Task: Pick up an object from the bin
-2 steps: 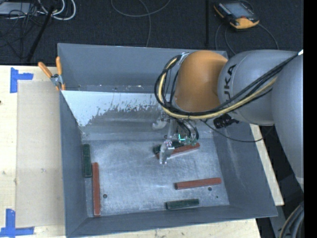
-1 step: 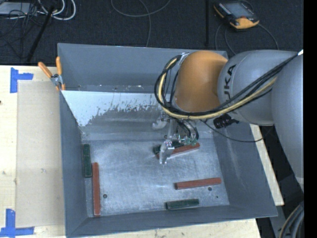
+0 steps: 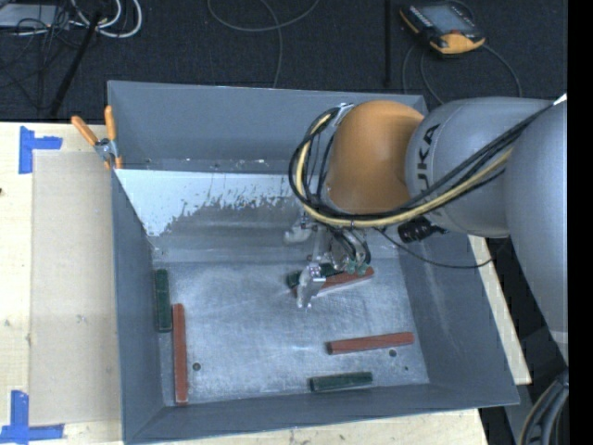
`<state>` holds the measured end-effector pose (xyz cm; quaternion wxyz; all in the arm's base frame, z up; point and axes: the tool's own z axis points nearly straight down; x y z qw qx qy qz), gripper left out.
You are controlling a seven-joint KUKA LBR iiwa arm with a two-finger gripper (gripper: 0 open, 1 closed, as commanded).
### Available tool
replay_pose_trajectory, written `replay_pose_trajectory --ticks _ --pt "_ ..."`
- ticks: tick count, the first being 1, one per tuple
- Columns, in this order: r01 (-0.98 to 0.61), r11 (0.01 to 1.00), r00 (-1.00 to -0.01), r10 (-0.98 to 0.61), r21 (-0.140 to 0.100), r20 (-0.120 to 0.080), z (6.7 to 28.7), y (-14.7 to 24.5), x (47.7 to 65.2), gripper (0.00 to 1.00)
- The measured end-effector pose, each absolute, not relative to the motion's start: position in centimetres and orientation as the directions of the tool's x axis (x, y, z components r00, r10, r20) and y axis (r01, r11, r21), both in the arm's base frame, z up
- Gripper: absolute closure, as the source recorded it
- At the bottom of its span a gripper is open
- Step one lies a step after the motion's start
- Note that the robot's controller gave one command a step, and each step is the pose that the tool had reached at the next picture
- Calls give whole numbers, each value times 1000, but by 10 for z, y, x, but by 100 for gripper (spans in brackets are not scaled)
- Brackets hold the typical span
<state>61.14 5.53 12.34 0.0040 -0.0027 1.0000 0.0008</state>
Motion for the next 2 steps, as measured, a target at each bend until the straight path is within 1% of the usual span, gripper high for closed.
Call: replay_pose_trajectory --ticks 1,2 --pt "-61 998 -998 -61 3 10 129 25 598 0" --pt "-186 983 -983 -186 -2 -4 76 27 613 100"
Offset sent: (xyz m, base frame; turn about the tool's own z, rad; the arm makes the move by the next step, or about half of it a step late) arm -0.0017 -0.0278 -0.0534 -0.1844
